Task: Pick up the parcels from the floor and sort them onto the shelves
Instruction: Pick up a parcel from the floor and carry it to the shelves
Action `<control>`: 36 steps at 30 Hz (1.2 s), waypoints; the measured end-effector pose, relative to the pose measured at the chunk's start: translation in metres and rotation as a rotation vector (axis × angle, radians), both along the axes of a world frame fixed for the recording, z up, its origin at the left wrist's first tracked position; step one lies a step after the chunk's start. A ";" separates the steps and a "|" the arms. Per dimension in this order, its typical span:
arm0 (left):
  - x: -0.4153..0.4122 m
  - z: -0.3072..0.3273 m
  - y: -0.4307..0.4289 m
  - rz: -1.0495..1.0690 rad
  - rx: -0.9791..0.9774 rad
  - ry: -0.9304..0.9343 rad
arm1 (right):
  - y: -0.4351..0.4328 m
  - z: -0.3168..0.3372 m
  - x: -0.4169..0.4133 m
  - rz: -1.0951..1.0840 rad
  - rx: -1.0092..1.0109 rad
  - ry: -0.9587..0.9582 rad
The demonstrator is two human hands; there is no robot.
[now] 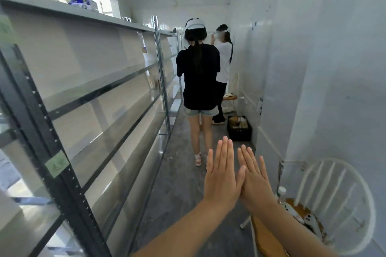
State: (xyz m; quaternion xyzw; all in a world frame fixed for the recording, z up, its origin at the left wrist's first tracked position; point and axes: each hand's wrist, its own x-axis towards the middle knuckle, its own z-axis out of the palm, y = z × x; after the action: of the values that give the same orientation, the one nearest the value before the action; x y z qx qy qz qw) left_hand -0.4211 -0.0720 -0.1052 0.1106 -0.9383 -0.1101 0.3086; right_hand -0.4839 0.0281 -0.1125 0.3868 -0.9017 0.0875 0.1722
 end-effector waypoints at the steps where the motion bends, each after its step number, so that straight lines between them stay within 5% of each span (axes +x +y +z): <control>1: -0.003 -0.003 -0.001 -0.005 0.004 -0.006 | -0.002 -0.002 -0.002 -0.009 0.013 -0.008; 20: -0.051 -0.144 -0.037 -0.172 0.177 -0.320 | -0.016 -0.128 -0.039 -0.268 0.144 -0.321; 36: -0.064 -0.426 -0.007 0.024 0.411 -0.788 | 0.013 -0.405 -0.096 -0.204 0.345 -0.698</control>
State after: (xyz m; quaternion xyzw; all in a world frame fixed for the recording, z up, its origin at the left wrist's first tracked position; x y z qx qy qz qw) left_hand -0.4847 -0.0785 -0.5308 0.2141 -0.9415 -0.2402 -0.0998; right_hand -0.5794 0.0412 -0.5171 0.2654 -0.9413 0.0436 -0.2039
